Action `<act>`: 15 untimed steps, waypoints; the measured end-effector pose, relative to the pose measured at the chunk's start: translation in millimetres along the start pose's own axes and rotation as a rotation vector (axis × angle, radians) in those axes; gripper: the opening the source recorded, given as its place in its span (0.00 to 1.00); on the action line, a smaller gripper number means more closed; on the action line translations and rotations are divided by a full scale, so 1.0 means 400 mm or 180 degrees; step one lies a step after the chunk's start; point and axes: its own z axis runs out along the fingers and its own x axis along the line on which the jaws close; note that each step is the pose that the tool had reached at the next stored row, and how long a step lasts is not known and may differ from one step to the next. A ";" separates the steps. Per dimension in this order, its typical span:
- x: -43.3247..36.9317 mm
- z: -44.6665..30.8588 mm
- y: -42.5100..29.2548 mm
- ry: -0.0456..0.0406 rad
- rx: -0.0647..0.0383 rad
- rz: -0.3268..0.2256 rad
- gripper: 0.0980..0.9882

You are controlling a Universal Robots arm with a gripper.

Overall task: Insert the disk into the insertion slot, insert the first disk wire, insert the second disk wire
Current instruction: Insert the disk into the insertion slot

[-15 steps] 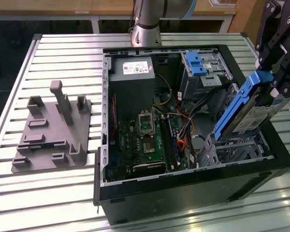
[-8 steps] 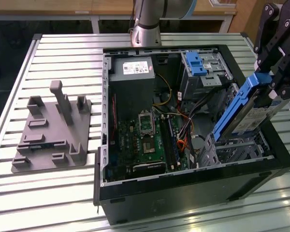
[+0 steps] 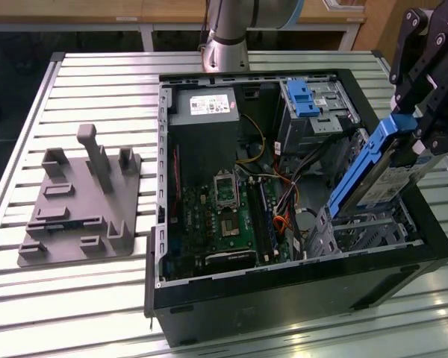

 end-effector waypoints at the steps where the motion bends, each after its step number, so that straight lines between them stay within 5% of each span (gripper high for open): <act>1: 0.000 0.001 -0.001 0.0000 0.0000 -0.0002 0.30; 15: 0.001 0.017 -0.002 0.0000 0.0000 -0.0005 0.30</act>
